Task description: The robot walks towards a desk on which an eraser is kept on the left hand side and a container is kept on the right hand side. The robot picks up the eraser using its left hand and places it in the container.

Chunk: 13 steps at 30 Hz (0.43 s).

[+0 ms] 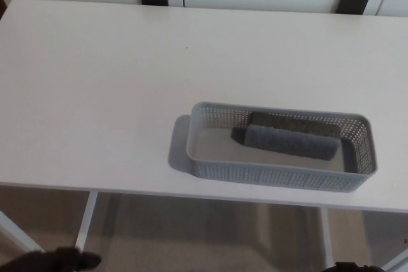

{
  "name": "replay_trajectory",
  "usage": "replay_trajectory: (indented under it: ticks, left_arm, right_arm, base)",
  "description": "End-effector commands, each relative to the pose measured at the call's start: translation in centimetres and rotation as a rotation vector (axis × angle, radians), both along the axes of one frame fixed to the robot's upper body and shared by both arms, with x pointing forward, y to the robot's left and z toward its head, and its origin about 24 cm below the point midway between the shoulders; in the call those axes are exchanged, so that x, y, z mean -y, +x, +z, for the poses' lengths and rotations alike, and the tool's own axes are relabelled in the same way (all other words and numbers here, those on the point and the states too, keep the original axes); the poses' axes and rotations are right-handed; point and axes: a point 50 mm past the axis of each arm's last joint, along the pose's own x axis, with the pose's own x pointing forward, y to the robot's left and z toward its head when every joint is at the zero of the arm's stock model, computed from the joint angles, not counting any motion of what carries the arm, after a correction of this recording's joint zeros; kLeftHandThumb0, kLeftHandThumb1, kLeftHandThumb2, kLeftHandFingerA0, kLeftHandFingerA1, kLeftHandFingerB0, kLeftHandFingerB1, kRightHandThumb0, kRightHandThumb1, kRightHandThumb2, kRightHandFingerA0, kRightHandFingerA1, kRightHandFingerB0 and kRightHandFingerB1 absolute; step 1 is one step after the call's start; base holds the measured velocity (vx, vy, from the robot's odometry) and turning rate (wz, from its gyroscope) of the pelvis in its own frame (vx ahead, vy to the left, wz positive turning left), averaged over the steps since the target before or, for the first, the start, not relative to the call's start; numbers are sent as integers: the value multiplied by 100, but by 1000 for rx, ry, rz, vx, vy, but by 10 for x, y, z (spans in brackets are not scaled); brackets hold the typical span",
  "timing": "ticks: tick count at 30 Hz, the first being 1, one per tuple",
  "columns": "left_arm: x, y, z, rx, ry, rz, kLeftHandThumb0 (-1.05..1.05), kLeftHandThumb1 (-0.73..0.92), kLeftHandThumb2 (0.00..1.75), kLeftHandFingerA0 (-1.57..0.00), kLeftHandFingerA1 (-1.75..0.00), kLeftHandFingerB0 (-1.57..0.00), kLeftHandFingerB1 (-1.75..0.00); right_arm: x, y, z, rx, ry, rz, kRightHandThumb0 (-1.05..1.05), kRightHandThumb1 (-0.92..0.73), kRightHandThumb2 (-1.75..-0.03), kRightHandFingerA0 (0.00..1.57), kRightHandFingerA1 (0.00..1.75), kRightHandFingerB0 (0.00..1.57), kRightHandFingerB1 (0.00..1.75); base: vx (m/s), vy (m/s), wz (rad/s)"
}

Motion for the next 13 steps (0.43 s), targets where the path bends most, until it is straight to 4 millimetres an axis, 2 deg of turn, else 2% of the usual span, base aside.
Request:
replay_trajectory:
  ticks: [1, 2, 10, 11, 12, 13]
  left_arm:
    - [-60, -37, -53, -30, 587, -113, -90, 90, 67, 0, -11, -2, -25]
    - [-64, -39, -53, -37, 584, -89, -101, 78, 114, 0, -6, -10, -7]
    - [-68, -43, -55, -11, 541, -23, -98, 72, 107, 0, -6, -6, -6]
    - [-68, -43, -56, -8, 545, -24, -88, 82, 65, 0, -18, 0, -24]
    - [-69, -44, -57, 3, 544, -4, -95, 66, 104, -4, -9, -10, -9]
    - [-69, -45, -58, 9, 533, 18, -93, 64, 101, -4, -9, -10, -11]
  right_arm:
    - [14, -2, 2, 1, -61, -1, -31, -67, -59, 55, 49, 40, 40]
    - [14, -2, 2, 1, -59, -1, -31, -66, -59, 56, 50, 40, 40]
    - [15, -6, 0, 1, -63, 0, -30, -66, -59, 57, 50, 41, 40]
    - [15, -5, 0, 0, -64, -3, -30, -66, -59, 56, 50, 41, 40]
    - [15, -6, -2, -2, -49, -11, -30, -65, -58, 55, 50, 41, 41]
    - [15, -6, -2, -3, -49, -11, -31, -65, -58, 55, 50, 41, 41]
  base:
    - [0, 0, 0]
    - [0, 0, 0]
    - [0, 0, 0]
    - [0, 0, 0]
    - [0, 0, 0]
    - [0, 0, 0]
